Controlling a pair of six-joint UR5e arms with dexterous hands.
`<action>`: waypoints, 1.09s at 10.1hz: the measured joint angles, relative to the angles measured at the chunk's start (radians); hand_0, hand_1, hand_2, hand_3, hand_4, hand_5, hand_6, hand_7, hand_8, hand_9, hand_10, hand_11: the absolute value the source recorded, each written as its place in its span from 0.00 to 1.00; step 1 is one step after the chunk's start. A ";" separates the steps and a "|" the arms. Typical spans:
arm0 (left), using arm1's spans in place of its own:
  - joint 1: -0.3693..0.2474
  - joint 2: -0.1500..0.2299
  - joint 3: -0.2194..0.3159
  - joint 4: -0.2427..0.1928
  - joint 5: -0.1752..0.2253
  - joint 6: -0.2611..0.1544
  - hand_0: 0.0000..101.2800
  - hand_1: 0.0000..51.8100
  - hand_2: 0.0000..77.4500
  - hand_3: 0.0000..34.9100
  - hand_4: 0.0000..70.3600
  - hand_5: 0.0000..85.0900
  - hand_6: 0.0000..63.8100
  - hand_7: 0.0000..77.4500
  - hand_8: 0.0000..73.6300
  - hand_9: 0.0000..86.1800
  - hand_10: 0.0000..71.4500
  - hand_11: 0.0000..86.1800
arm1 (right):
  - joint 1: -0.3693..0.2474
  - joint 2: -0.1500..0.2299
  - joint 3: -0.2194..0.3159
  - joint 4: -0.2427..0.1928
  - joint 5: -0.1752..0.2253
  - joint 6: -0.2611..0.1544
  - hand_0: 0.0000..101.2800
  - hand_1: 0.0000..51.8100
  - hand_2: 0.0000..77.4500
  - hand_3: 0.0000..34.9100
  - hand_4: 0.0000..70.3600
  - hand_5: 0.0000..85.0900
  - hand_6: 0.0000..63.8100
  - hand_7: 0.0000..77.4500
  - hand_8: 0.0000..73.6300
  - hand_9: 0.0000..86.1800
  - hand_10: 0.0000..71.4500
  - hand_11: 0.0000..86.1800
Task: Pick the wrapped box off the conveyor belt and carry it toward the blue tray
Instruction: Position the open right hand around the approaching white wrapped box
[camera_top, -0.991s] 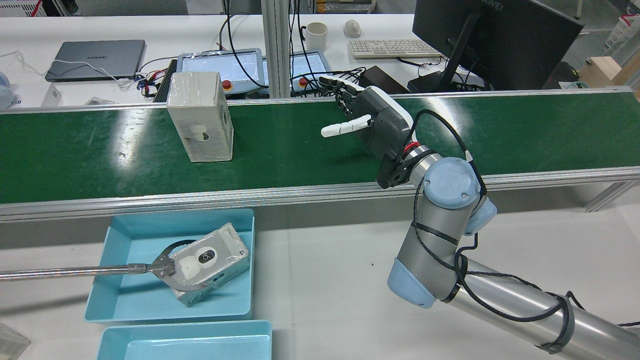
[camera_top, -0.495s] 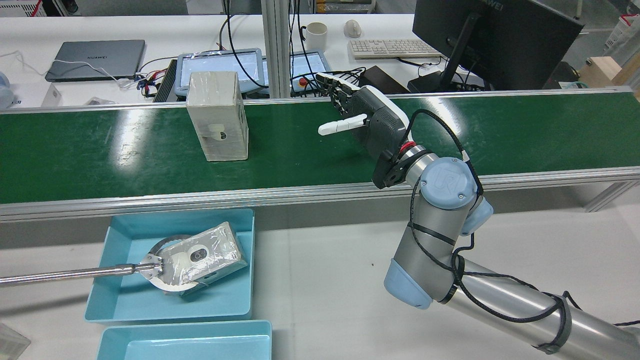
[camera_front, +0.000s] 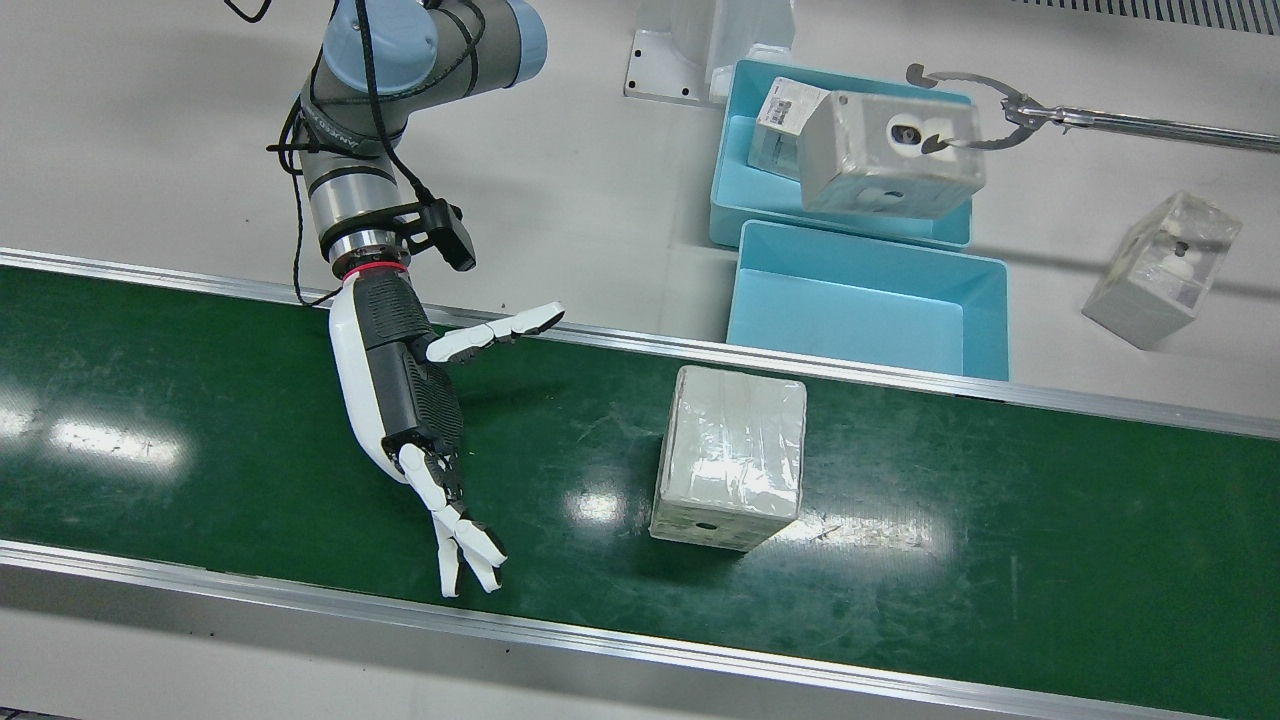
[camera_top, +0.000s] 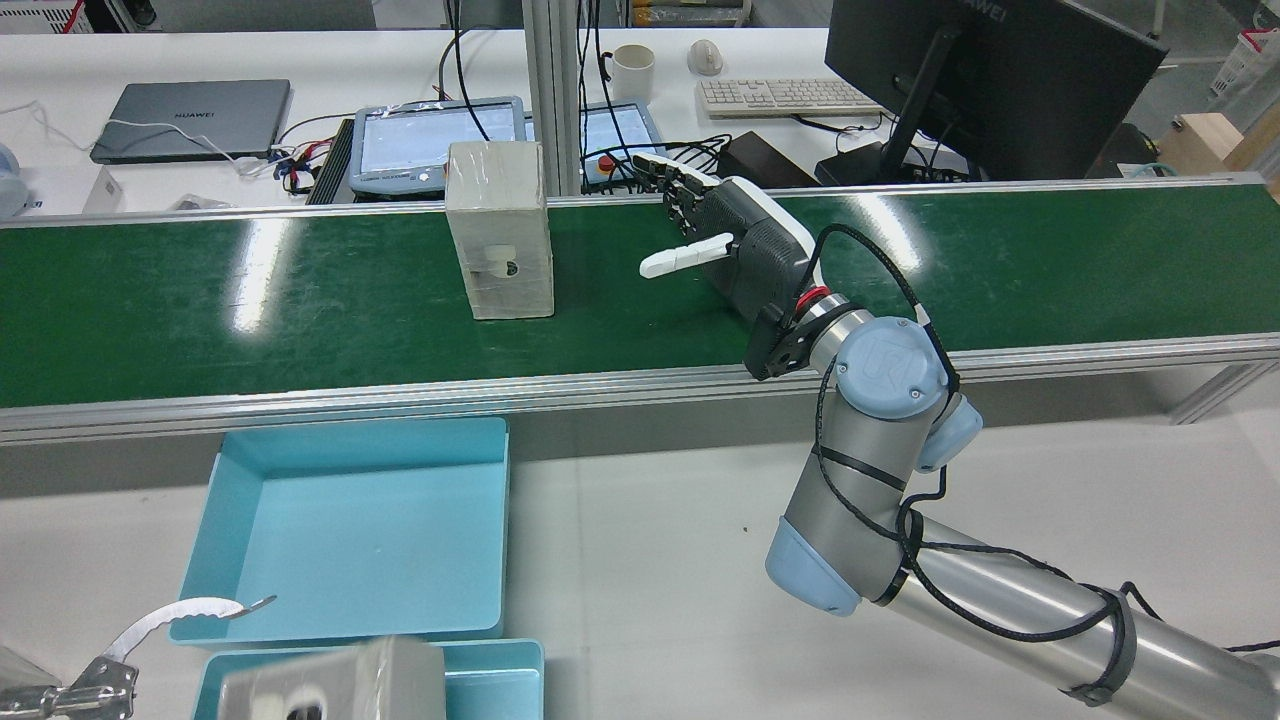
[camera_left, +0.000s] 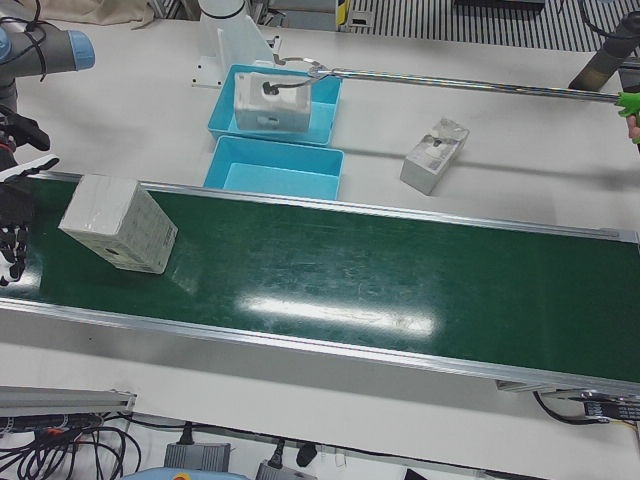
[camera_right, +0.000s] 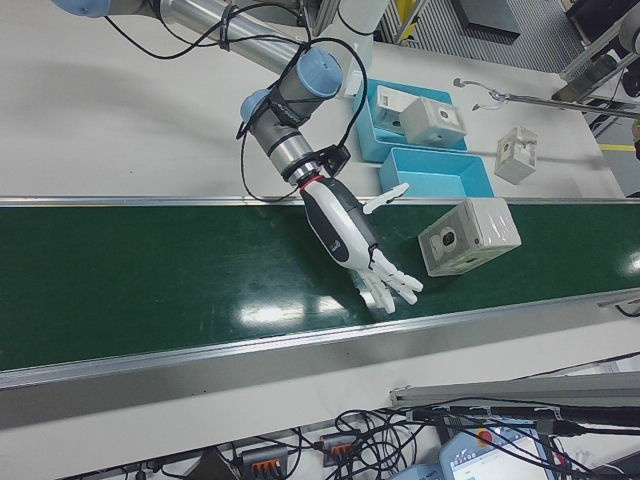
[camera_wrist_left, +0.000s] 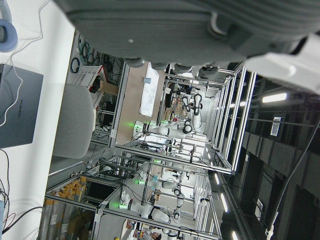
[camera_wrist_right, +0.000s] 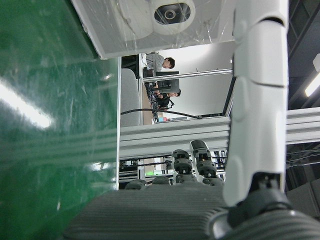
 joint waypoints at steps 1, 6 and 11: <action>0.000 0.000 0.000 0.000 0.000 0.000 0.00 0.00 0.01 0.00 0.00 0.01 0.01 0.01 0.01 0.01 0.01 0.01 | -0.001 0.001 -0.006 0.004 0.000 -0.001 0.48 0.26 0.06 0.00 0.12 0.14 0.03 0.02 0.00 0.02 0.00 0.01; 0.000 0.000 0.000 0.000 0.000 0.000 0.00 0.00 0.01 0.00 0.00 0.01 0.01 0.01 0.01 0.01 0.01 0.01 | -0.005 0.020 -0.011 0.007 -0.002 -0.017 0.48 0.26 0.07 0.00 0.13 0.14 0.03 0.02 0.00 0.01 0.00 0.01; 0.000 0.000 0.000 0.000 0.000 0.000 0.00 0.00 0.01 0.00 0.00 0.01 0.01 0.01 0.01 0.01 0.00 0.01 | -0.006 0.028 -0.018 0.008 -0.003 -0.026 0.48 0.27 0.07 0.00 0.14 0.15 0.03 0.02 0.00 0.01 0.00 0.01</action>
